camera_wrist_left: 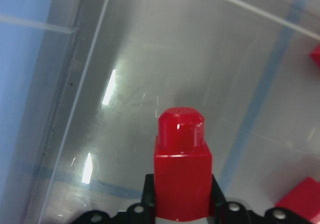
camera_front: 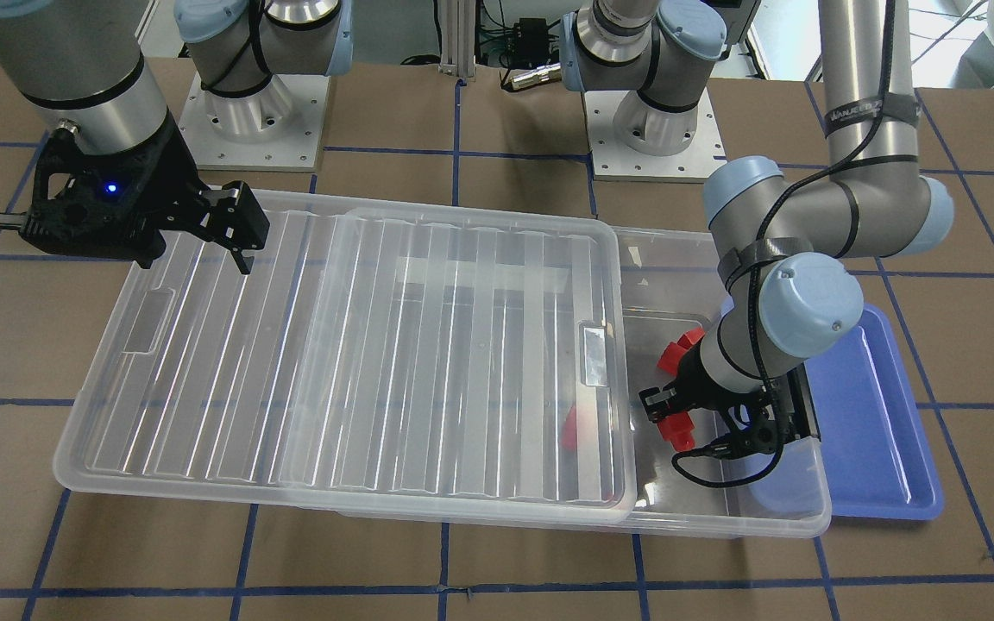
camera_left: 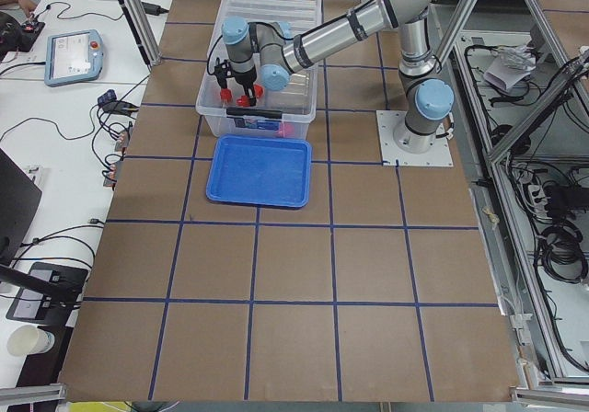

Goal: Place red block in blue tray from box

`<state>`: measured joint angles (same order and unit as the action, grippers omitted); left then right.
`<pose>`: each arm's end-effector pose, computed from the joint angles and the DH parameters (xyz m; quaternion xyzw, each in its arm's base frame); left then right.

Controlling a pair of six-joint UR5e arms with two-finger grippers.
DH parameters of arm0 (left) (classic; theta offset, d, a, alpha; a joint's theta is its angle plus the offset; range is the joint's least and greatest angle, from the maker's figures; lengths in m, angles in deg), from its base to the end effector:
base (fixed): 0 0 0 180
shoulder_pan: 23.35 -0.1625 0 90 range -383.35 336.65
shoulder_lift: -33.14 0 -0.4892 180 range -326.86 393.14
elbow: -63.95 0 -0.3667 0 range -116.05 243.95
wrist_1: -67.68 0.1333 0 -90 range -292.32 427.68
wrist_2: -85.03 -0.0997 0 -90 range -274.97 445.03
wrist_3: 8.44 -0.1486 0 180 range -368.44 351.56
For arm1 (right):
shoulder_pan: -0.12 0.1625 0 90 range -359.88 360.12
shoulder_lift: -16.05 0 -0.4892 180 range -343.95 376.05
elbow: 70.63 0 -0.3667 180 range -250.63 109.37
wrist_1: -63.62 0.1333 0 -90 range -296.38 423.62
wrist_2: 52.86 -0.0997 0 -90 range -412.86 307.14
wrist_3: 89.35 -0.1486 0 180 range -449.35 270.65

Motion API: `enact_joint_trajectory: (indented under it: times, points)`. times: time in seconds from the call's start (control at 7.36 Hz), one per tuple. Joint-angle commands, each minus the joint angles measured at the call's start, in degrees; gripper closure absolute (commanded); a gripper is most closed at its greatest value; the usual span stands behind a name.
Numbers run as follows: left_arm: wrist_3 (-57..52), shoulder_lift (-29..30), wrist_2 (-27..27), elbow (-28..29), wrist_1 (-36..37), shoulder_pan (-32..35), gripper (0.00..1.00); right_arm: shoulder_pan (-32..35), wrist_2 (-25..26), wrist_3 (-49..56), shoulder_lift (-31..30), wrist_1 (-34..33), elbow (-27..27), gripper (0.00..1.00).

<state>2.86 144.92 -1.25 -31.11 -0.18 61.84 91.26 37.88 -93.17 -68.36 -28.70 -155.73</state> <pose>-0.0925 -0.6058 0.2953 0.1412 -0.9886 -0.0428 0.0301 0.1417 -0.5155 0.4993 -0.0235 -0.9996 0.0145 0.0058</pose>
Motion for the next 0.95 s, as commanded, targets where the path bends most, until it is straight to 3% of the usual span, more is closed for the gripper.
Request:
enact_joint_trajectory:
  times: [0.0,0.41,0.68,0.82]
  points:
    - [-1.4,-4.6,-0.4,8.0,-14.2,0.1,1.00,0.0,-0.1,-0.1,0.1,-1.4,0.1,0.00]
    - [-21.3,-4.4,-9.1,10.2,-13.6,-7.7,1.00,0.0,0.6,-0.2,0.3,-1.7,0.4,0.00]
    - [-35.2,-1.7,-8.6,8.6,-5.0,-15.5,1.00,-5.1,0.0,3.0,0.8,-3.5,0.7,0.00]
    - [-39.2,-0.5,-8.6,7.9,-4.4,-18.0,1.00,-9.4,0.5,4.3,0.7,-5.5,-0.1,0.00]
